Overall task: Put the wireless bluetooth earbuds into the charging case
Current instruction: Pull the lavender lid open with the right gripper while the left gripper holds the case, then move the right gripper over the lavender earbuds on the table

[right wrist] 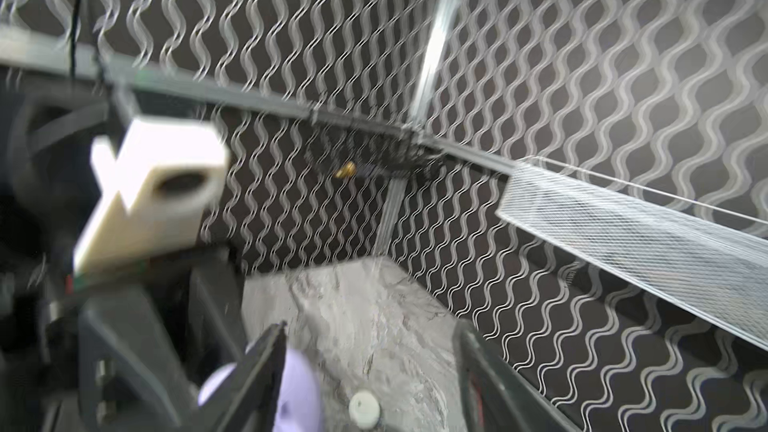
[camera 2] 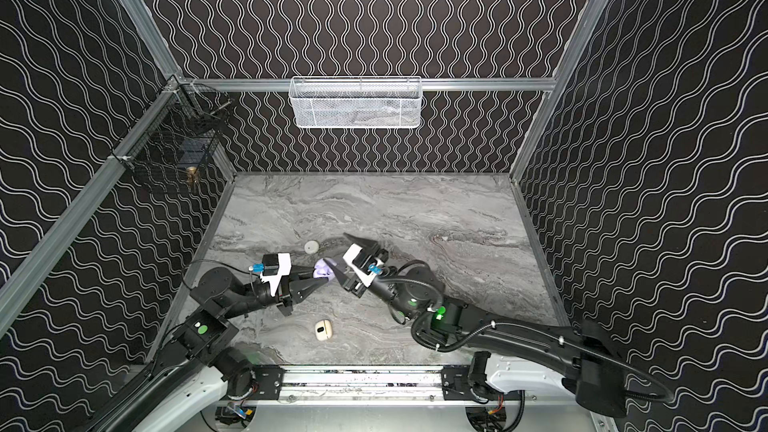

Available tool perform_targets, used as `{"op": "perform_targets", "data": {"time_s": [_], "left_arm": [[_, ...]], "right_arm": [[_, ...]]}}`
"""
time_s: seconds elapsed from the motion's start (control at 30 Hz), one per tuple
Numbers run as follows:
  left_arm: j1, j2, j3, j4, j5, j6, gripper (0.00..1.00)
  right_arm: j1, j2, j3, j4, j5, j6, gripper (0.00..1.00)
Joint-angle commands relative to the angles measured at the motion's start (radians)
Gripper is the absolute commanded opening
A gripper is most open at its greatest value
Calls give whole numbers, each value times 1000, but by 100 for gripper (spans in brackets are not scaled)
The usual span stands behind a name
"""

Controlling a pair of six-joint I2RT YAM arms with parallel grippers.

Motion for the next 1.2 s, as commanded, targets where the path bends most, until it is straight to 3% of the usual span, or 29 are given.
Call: {"op": "perform_targets", "data": {"time_s": [0.0,0.13,0.23,0.3,0.4,0.5,0.6,0.73,1.17], "left_arm": [[0,81,24,199,-50,-68,0],[1,209,-17,300,-150,-77,0],[0,292,-211,684,-260,-139,0],[2,363,-287,876,-248,-118,0],[1,357,-255,763,-160,-48,0],[-2,352,-251,739,-105,-17,0],[-2,348,-285,743,-157,18,0],[-1,406,-250,707,-132,31,0],[-2,380,-237,651,-167,62,0]], "right_arm": [[-5,-72,1,-76,154,186,74],[-44,-154,-27,-198,358,416,76],[-119,-173,-12,-421,472,659,75],[-191,-169,1,-580,455,814,74],[-243,-151,-22,-730,398,942,76],[-273,-120,-87,-799,342,1004,78],[-314,-63,-154,-803,245,1037,79],[-344,55,-179,-815,107,1070,71],[-344,319,-123,-990,119,1092,60]]}}
